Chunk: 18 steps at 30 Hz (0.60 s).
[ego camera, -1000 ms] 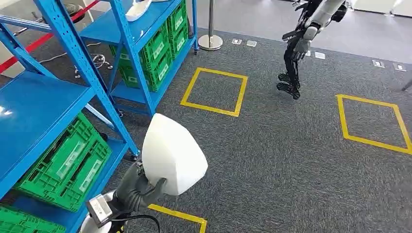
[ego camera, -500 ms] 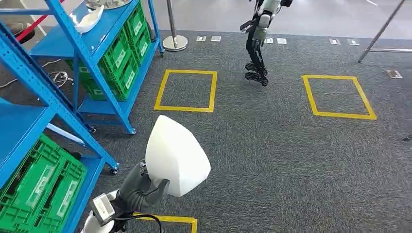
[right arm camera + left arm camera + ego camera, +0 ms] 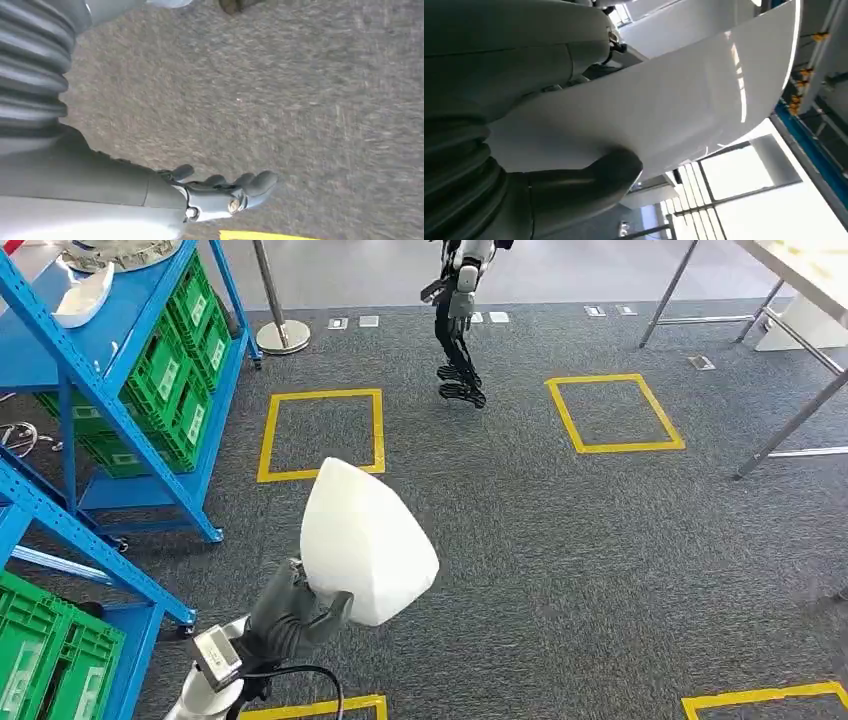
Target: Take the parts from the cabinet and place them on the table.
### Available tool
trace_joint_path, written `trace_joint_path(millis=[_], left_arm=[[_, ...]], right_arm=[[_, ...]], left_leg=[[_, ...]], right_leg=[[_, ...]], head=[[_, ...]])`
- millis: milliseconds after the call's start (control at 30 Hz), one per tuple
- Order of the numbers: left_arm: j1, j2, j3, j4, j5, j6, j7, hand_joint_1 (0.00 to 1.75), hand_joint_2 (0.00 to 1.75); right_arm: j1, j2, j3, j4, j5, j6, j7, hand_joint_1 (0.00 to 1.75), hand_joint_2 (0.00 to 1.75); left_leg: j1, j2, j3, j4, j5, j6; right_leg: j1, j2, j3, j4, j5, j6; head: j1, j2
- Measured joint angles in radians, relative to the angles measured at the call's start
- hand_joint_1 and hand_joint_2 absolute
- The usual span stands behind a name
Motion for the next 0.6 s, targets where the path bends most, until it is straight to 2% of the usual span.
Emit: trace_joint_path(millis=[33, 67, 100, 133, 167, 200, 233, 267, 300, 400, 433, 467, 500, 533, 567, 600], left_arm=[[0.001, -0.002, 0.0, 0.0, -0.003, -0.005, 0.01, 1.75, 1.75], [0.003, -0.002, 0.001, 0.001, -0.005, -0.008, 0.014, 1.75, 1.75], [0.004, -0.002, 0.001, 0.001, -0.005, -0.01, 0.016, 1.75, 1.75], [0.004, -0.003, 0.001, 0.001, -0.005, -0.014, 0.016, 1.75, 1.75], [0.005, -0.003, 0.001, 0.001, -0.005, -0.017, 0.016, 1.75, 1.75], [0.005, -0.003, 0.001, 0.001, -0.004, -0.021, 0.016, 1.75, 1.75], [0.006, -0.003, 0.001, 0.001, -0.002, -0.026, 0.016, 1.75, 1.75], [0.007, -0.003, 0.001, 0.001, 0.0, -0.029, 0.015, 1.75, 1.75], [0.009, -0.003, 0.002, 0.001, 0.003, -0.031, 0.015, 1.75, 1.75], [0.016, -0.003, 0.003, 0.003, 0.012, -0.037, 0.009, 1.75, 1.75], [0.02, -0.003, 0.006, 0.003, 0.013, -0.035, -0.001, 1.75, 1.75], [0.026, -0.003, 0.011, 0.003, 0.013, -0.033, -0.009, 1.75, 1.75], [0.033, -0.003, 0.018, 0.003, 0.015, -0.029, -0.018, 1.75, 1.75], [0.041, -0.003, 0.022, 0.003, 0.015, -0.027, -0.02, 1.75, 1.75], [0.051, -0.002, 0.026, 0.003, 0.015, -0.027, -0.021, 1.75, 1.75], [0.059, 0.0, 0.026, 0.003, 0.013, -0.027, -0.021, 1.75, 1.75]], right_arm=[[0.0, 0.0, -0.002, 0.0, -0.004, -0.003, 0.001, 0.0, 1.75], [0.002, 0.0, -0.005, 0.0, -0.007, -0.005, 0.001, 0.0, 1.75], [0.007, 0.0, -0.008, 0.0, -0.009, -0.006, 0.002, 0.0, 1.75], [0.016, 0.0, -0.008, 0.0, -0.01, -0.005, 0.002, 0.0, 1.75], [0.024, 0.0, -0.009, 0.0, -0.01, -0.005, 0.0, 0.0, 1.75], [0.029, 0.0, -0.009, 0.0, -0.008, -0.003, -0.001, 0.0, 1.75], [0.031, 0.0, -0.009, 0.0, -0.006, -0.003, -0.002, 0.0, 1.75], [0.03, 0.0, -0.009, 0.0, -0.004, -0.002, -0.003, 0.0, 1.75], [0.028, 0.0, -0.009, 0.0, 0.0, 0.002, -0.003, 0.0, 1.75], [0.038, 0.002, -0.009, 0.0, 0.013, 0.011, -0.009, 0.0, 1.75], [0.041, 0.003, -0.008, 0.0, 0.017, 0.014, -0.01, 0.0, 1.75], [0.044, 0.006, -0.008, 0.0, 0.021, 0.016, -0.009, 0.0, 1.75], [0.043, 0.007, -0.008, 0.0, 0.025, 0.016, -0.006, 0.0, 1.75], [0.04, 0.009, -0.008, 0.0, 0.027, 0.016, 0.003, 0.0, 1.75], [0.039, 0.011, -0.008, 0.0, 0.028, 0.016, 0.015, 0.0, 1.75], [0.041, 0.014, -0.008, 0.0, 0.027, 0.016, 0.028, 0.0, 1.75]], left_leg=[[-0.005, 0.017, -0.002, 0.0, -0.001, 0.003], [-0.008, 0.032, -0.004, 0.0, -0.002, 0.005], [-0.011, 0.046, -0.005, 0.001, -0.002, 0.006], [-0.012, 0.06, -0.005, 0.001, -0.002, 0.006], [-0.014, 0.072, -0.004, 0.001, -0.003, 0.007], [-0.014, 0.084, -0.003, 0.001, -0.005, 0.006], [-0.015, 0.095, -0.001, 0.002, -0.007, 0.004], [-0.017, 0.106, 0.001, 0.003, -0.009, 0.0], [-0.024, 0.116, 0.001, 0.005, -0.014, -0.007], [-0.02, 0.141, 0.011, -0.004, -0.016, -0.021], [-0.023, 0.149, 0.013, -0.002, -0.023, -0.029], [-0.015, 0.098, 0.011, 0.016, -0.035, -0.036], [-0.011, 0.048, -0.013, 0.071, -0.072, -0.039], [-0.009, 0.025, -0.053, 0.155, -0.116, -0.042], [-0.008, 0.018, -0.096, 0.242, -0.152, -0.046], [-0.008, 0.017, -0.13, 0.305, -0.169, -0.048]], right_leg=[[0.0, -0.02, -0.042, 0.09, -0.044, 0.001], [0.0, -0.027, -0.08, 0.172, -0.079, 0.001], [0.0, -0.028, -0.105, 0.229, -0.096, 0.0], [0.0, -0.028, -0.103, 0.231, -0.086, -0.001], [0.0, -0.031, -0.073, 0.181, -0.056, -0.003], [0.001, -0.041, -0.021, 0.09, -0.015, -0.007], [0.003, -0.065, 0.038, -0.011, 0.02, -0.011], [0.008, -0.11, 0.076, -0.087, 0.022, -0.018], [0.014, -0.106, 0.076, -0.09, 0.028, -0.024], [0.019, -0.074, 0.07, -0.089, 0.026, -0.038], [0.009, -0.063, 0.079, -0.098, 0.032, -0.045], [0.006, -0.056, 0.082, -0.103, 0.034, -0.048], [0.004, -0.048, 0.082, -0.103, 0.035, -0.055], [0.004, -0.034, 0.082, -0.102, 0.035, -0.055], [0.004, -0.021, 0.08, -0.102, 0.035, -0.056], [0.004, -0.007, 0.08, -0.101, 0.035, -0.056]], head=[[0.002, 0.0], [0.003, 0.0], [0.003, 0.0], [0.003, 0.0], [0.004, 0.0], [0.004, 0.0], [0.005, 0.0], [0.005, 0.0], [0.004, 0.0], [0.002, 0.0], [0.002, 0.0], [0.001, 0.0], [-0.003, 0.0], [-0.007, 0.0], [-0.01, 0.0], [-0.011, 0.0]])
